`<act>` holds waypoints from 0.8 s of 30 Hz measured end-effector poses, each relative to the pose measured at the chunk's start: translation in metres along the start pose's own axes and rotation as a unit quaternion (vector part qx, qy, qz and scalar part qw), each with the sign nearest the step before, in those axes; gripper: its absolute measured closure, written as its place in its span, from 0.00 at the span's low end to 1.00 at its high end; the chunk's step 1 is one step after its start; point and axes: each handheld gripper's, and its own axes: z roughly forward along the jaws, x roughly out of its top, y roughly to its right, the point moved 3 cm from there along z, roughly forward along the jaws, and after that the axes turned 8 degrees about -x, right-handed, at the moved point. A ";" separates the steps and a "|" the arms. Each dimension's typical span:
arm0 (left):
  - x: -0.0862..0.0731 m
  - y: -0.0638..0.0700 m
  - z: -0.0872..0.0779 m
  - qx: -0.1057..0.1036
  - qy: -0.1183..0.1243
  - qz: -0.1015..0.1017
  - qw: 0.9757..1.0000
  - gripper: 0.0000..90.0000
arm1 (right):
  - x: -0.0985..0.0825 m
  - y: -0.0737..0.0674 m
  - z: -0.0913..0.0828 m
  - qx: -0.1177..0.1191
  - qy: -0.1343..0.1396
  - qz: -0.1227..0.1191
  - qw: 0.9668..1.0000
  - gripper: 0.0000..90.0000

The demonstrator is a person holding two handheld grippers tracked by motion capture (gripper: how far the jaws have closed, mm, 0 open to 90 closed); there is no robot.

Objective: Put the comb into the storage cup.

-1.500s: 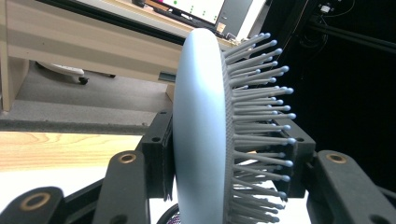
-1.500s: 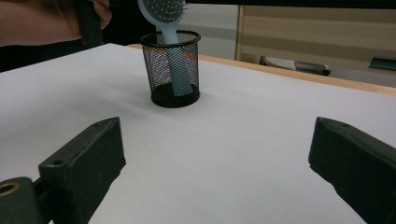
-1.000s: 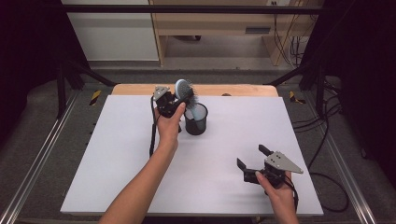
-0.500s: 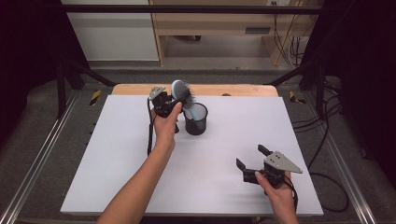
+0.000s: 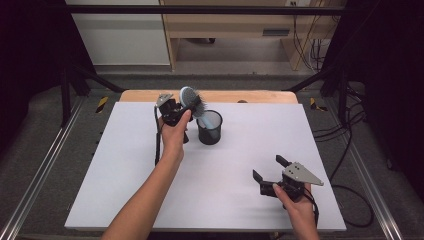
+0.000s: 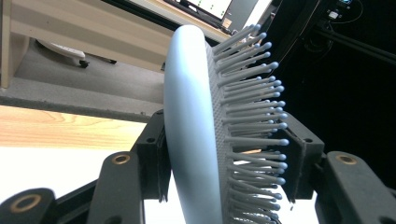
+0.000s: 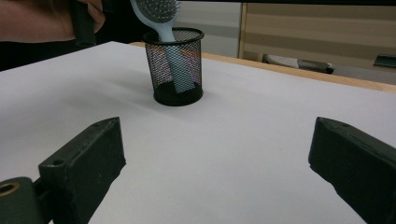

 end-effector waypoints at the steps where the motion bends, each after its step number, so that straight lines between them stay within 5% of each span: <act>1: 0.000 0.000 0.000 0.000 0.000 0.001 1.000 0.50 | 0.000 0.000 0.000 0.000 0.000 0.000 1.000 0.04; 24: -0.001 -0.002 -0.001 0.005 -0.004 0.009 1.000 0.47 | 0.000 -0.001 0.001 0.001 -0.002 0.000 1.000 0.04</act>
